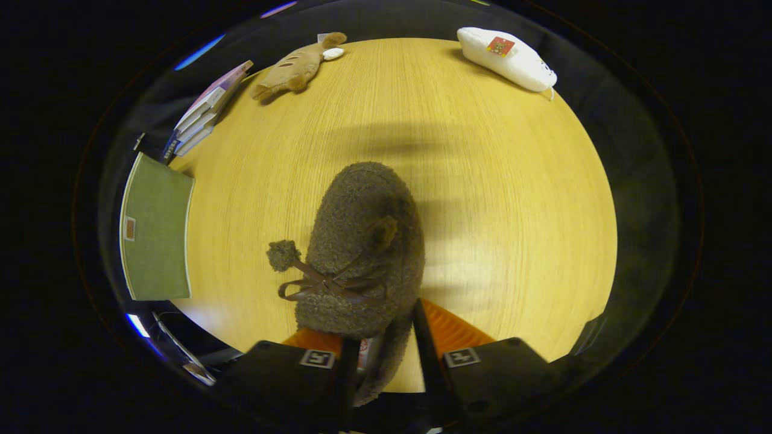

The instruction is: Open the storage box then place both shoes into the box .Put the left shoe in first, then the right shoe, with the right side of both shoes facing outward in a uniform manner.

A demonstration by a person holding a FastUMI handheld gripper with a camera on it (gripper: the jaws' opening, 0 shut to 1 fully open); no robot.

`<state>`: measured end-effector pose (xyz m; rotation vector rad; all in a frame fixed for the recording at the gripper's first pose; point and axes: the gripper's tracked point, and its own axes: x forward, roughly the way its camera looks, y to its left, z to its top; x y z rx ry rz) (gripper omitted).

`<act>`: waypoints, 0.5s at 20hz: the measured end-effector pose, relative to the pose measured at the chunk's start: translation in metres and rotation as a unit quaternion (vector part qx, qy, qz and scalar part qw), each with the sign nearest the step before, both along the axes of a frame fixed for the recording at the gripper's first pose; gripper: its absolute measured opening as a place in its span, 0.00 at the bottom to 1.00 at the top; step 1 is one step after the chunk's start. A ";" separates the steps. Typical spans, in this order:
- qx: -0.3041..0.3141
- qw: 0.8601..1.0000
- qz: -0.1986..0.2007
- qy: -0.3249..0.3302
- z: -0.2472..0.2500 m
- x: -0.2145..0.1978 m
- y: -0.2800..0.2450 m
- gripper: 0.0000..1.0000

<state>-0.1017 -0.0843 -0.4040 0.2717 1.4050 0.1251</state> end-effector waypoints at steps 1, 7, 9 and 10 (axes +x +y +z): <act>-0.012 1.000 0.001 -0.004 0.000 0.002 -0.007 0.32; 0.014 0.999 -0.028 -0.012 0.020 -0.001 -0.003 0.05; 0.029 0.999 -0.040 -0.020 0.037 0.001 0.006 0.05; 0.034 0.998 -0.043 -0.026 0.046 0.003 0.010 0.05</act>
